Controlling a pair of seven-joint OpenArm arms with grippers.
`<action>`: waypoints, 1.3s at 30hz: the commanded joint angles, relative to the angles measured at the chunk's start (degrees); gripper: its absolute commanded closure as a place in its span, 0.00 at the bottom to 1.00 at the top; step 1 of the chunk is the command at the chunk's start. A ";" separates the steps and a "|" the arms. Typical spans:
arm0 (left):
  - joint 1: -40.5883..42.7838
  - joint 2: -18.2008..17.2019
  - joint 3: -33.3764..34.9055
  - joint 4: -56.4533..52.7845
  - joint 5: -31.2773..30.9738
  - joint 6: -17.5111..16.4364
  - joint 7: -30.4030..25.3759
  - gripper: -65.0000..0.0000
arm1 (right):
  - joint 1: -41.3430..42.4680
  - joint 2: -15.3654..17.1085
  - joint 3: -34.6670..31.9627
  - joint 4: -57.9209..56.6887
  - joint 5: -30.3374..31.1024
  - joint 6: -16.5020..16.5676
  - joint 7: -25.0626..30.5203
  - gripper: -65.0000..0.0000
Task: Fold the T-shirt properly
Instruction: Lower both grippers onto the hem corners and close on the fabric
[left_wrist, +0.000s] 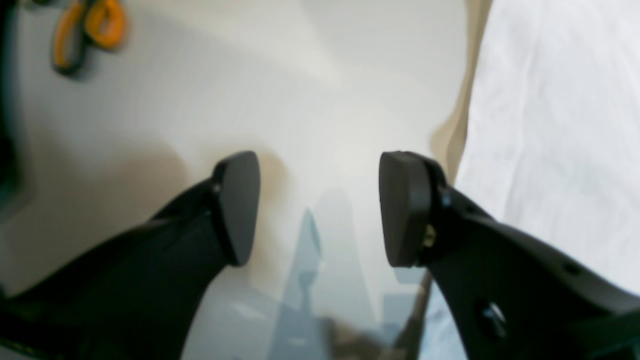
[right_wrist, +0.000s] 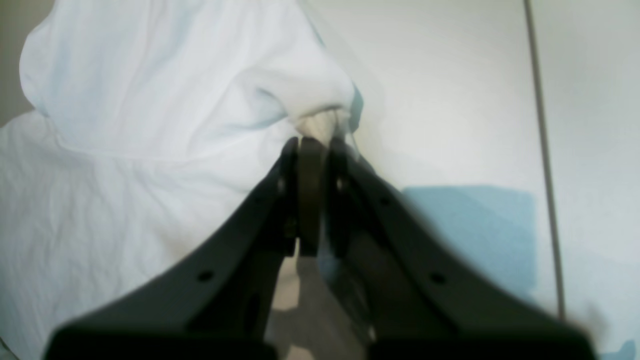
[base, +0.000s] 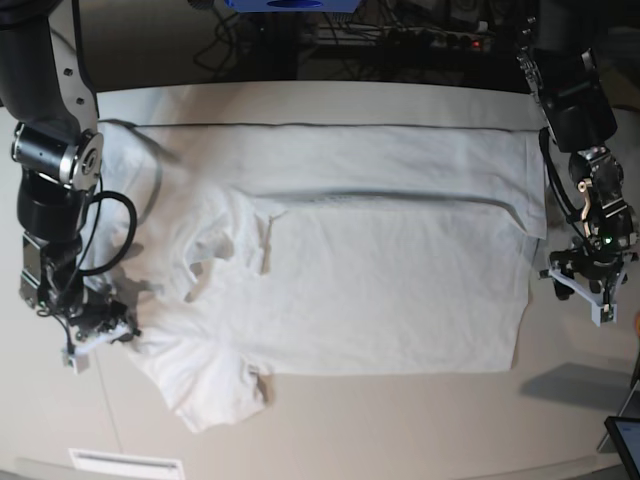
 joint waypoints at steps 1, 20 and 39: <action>-2.64 -1.25 0.33 -0.50 -0.11 0.24 -1.18 0.43 | 1.68 0.49 0.08 0.57 0.09 0.39 0.23 0.98; -31.39 1.56 10.35 -38.57 -0.29 0.15 -7.95 0.18 | 1.41 0.66 0.08 1.10 0.09 0.47 0.06 0.99; -30.60 4.90 10.26 -46.48 -0.29 0.06 -11.38 0.18 | 0.71 1.01 0.00 1.19 0.09 0.65 -0.29 0.99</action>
